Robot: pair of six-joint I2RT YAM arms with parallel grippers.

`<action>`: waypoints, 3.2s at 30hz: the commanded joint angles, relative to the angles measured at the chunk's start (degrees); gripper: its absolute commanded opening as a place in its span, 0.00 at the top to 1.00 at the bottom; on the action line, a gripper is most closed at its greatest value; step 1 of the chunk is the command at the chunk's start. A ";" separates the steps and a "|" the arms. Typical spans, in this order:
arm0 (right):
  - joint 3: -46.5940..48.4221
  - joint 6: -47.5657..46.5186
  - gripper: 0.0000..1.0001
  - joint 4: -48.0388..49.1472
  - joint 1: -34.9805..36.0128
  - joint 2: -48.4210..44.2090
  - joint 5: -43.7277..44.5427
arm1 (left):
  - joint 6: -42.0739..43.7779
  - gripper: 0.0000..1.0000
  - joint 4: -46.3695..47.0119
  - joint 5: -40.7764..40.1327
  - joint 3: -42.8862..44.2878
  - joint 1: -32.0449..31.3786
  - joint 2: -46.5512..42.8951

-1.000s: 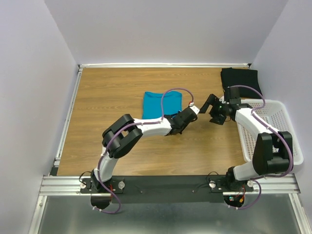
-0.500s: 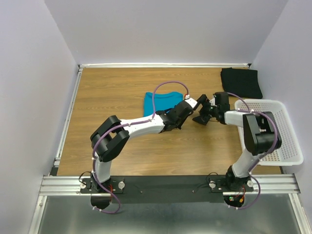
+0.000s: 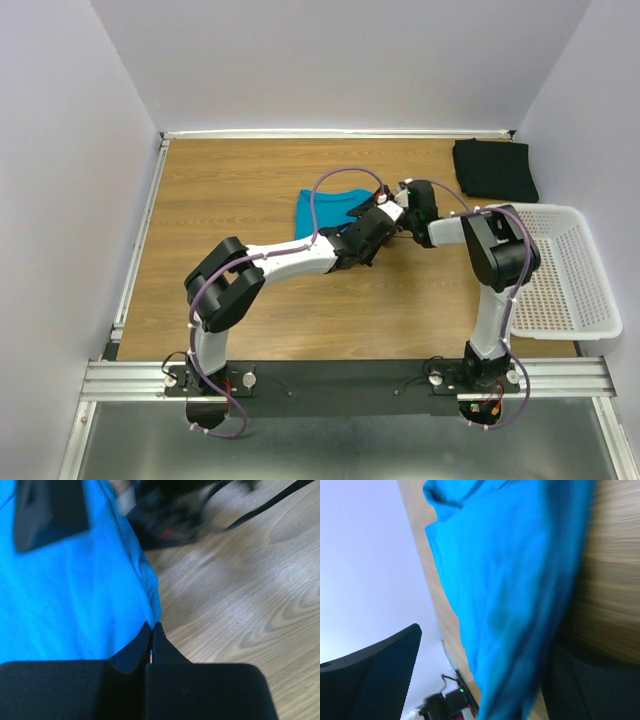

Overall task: Fold and stack the t-shirts
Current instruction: Neatly place the folded tshirt to the corner

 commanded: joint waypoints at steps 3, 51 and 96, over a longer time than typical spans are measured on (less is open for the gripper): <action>3.87 -7.33 0.16 -13.48 5.56 3.32 6.84 | -2.70 1.00 0.42 1.40 0.81 -0.06 -3.04; 63.63 -97.26 0.99 -45.48 -10.69 18.43 69.43 | -9.03 0.05 -3.27 15.20 -27.23 34.74 -37.93; 71.90 -103.67 0.15 -20.17 -20.28 36.02 92.89 | -10.70 0.05 -6.78 15.81 -26.26 34.92 -35.56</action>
